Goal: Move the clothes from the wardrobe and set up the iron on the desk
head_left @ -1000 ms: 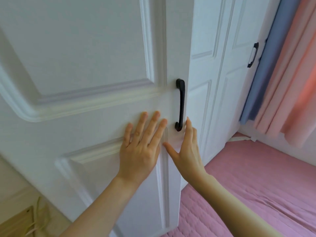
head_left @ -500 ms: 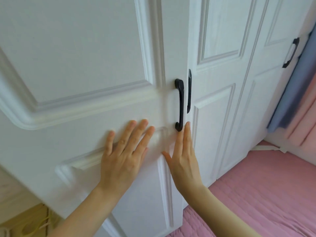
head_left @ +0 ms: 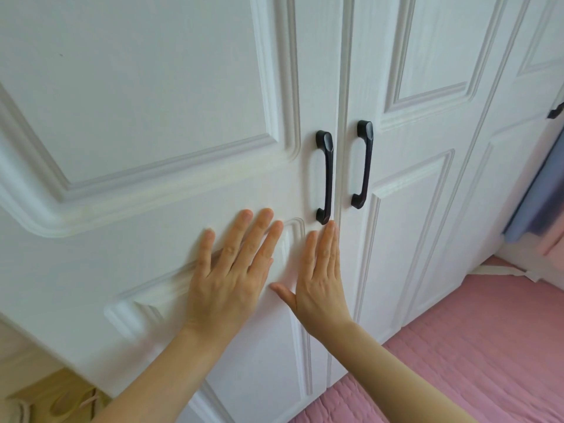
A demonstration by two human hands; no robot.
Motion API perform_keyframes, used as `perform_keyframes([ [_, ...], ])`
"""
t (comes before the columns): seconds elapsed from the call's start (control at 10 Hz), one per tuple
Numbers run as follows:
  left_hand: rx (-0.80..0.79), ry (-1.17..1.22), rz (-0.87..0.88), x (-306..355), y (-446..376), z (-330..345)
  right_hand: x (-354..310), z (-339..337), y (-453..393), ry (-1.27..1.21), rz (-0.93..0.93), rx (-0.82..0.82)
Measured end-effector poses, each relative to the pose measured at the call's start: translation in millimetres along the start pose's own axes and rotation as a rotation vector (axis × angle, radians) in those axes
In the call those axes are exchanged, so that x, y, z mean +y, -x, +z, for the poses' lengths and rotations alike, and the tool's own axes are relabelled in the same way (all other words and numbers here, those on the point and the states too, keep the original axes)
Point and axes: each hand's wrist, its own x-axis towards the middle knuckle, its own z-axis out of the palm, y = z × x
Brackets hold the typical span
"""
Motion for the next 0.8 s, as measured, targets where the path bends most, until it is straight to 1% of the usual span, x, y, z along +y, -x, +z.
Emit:
perform_keyframes([
  [0.1, 0.000, -0.016, 0.005, 1, 2, 2, 3, 7, -2, -0.002, -0.017, 0.020],
  [0.3, -0.021, -0.051, 0.006, 3, 0, 4, 2, 5, -1, 0.003, -0.003, -0.017],
  [0.5, -0.114, 0.019, 0.053, -1, 0, -5, -12, -12, 5, 0.104, 0.091, -0.098],
  [0.6, -0.160, 0.104, 0.057, -4, -1, -14, -25, -22, 11, 0.158, 0.188, -0.161],
  [0.7, -0.211, 0.146, 0.084, -12, 5, -26, -42, -32, 21, 0.169, 0.244, -0.205],
  [0.8, -0.307, 0.180, 0.109, -21, 24, -38, -56, -48, 40, 0.161, 0.266, -0.281],
])
